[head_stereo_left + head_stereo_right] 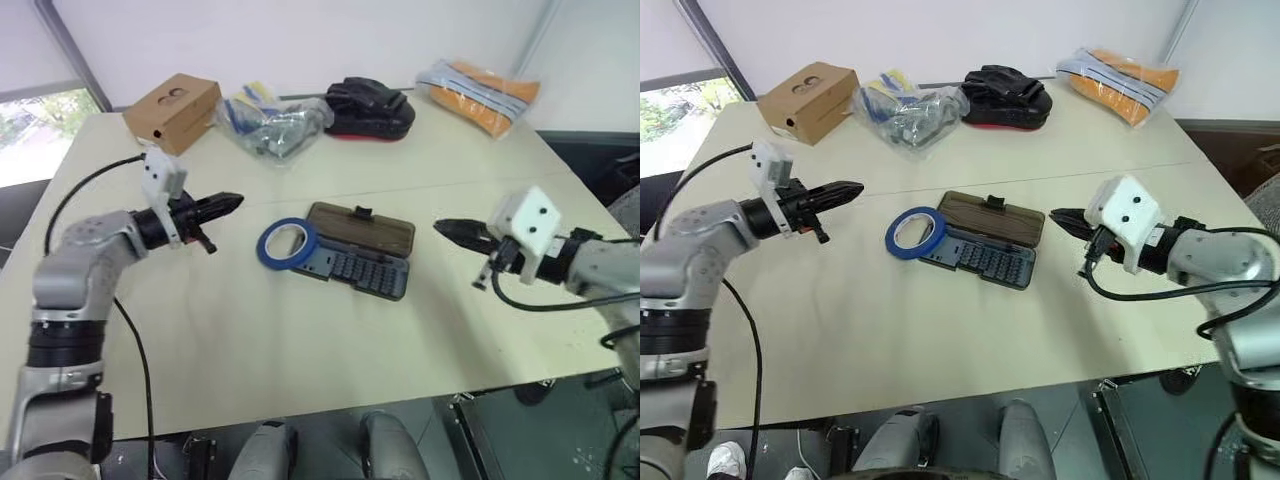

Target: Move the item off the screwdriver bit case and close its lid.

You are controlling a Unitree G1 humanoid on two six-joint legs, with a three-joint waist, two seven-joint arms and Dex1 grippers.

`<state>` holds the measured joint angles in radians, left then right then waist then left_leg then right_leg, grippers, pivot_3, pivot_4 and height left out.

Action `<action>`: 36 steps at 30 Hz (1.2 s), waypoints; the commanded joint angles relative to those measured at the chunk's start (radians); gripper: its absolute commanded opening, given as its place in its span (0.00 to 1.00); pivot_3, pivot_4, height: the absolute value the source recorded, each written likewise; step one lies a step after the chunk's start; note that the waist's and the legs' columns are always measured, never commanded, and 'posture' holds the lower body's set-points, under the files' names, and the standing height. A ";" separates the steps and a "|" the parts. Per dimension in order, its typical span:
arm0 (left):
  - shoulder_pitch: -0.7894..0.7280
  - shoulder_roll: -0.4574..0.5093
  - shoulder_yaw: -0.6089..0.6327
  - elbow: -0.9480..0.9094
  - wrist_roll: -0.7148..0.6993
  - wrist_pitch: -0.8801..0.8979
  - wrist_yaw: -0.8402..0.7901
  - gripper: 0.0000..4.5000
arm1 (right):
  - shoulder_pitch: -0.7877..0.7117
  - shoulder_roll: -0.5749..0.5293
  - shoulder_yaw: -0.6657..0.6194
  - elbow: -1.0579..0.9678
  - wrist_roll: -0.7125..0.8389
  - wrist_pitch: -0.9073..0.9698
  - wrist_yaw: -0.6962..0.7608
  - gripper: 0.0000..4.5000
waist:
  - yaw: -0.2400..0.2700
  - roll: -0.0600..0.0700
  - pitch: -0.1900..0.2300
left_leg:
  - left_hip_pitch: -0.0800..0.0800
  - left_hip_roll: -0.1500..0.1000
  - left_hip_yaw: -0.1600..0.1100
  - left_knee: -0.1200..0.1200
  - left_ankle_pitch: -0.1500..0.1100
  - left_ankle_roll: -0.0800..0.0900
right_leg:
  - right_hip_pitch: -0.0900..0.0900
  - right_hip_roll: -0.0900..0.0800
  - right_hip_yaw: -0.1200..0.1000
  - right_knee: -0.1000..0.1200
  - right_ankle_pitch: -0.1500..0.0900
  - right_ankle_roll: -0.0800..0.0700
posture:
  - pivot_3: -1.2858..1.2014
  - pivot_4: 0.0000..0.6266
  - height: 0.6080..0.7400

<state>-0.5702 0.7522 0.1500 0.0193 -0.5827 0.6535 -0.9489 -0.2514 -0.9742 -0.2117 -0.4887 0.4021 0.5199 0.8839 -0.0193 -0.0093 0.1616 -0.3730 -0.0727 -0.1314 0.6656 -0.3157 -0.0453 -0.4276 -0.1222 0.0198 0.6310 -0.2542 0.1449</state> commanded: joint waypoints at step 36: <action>-0.018 0.039 -0.144 -0.068 0.066 -0.012 -0.139 0.52 | -0.077 0.028 0.037 -0.041 0.025 0.001 -0.042 0.00 | 0.008 0.000 0.000 | -0.001 0.000 -0.001 0.001 0.000 0.000 | 0.000 -0.001 0.001 0.000 0.000 0.000 | 0.52 0.24 1.00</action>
<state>-0.5660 0.7677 0.0311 -0.0542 -0.5612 0.7004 -1.0437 -0.3123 -0.9532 -0.1661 -0.4983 0.4262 0.5329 0.8500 -0.0115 -0.0095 0.1617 -0.3737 -0.0729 -0.1321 0.6665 -0.3156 -0.0456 -0.4279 -0.1227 0.0206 0.6308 -0.2541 0.1449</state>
